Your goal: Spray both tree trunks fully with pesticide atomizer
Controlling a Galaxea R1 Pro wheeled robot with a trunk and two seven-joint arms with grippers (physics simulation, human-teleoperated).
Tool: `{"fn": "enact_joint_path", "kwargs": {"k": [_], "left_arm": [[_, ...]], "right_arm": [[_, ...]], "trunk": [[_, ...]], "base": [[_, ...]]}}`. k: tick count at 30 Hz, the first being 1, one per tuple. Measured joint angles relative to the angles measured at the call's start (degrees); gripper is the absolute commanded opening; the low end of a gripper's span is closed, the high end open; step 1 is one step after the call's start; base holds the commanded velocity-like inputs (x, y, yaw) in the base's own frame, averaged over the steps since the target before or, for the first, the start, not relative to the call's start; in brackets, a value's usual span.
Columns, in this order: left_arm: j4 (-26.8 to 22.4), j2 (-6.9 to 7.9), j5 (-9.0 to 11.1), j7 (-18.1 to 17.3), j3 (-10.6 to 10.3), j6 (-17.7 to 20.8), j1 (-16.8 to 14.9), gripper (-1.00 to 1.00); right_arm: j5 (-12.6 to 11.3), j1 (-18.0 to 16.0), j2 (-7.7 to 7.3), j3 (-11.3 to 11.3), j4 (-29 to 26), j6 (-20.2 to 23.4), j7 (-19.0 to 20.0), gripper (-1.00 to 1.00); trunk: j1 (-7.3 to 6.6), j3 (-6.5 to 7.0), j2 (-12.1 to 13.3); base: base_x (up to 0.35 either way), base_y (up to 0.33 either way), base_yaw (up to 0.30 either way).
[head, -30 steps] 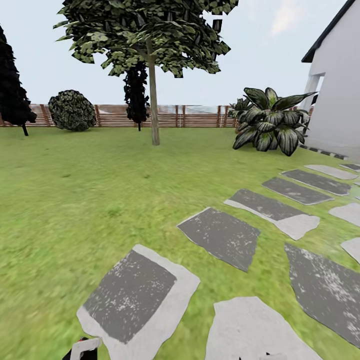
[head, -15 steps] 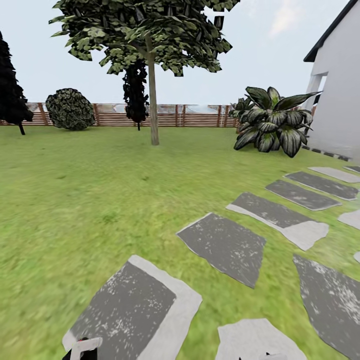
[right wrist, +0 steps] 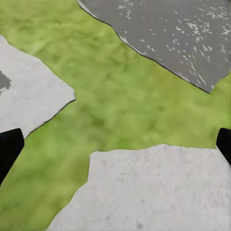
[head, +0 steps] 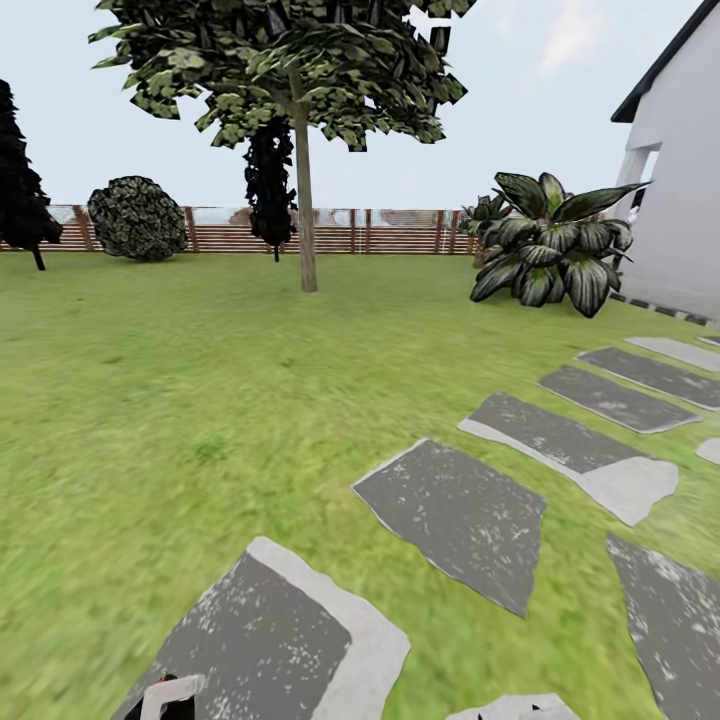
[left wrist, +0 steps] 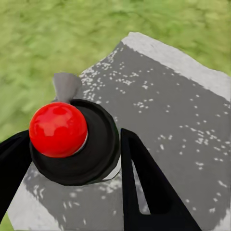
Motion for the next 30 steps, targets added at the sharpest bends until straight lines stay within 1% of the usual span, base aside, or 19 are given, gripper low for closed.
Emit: {"fn": "enact_joint_path", "kwargs": {"k": [30], "left_arm": [[0.0,0.0,0.0,-0.03,0.0,0.09,0.0,-1.0]], "right_arm": [[0.0,0.0,0.0,0.0,0.0,0.0,0.0,1.0]], "trunk": [[0.0,0.0,0.0]], "base": [[0.339,0.0,0.0]]}}
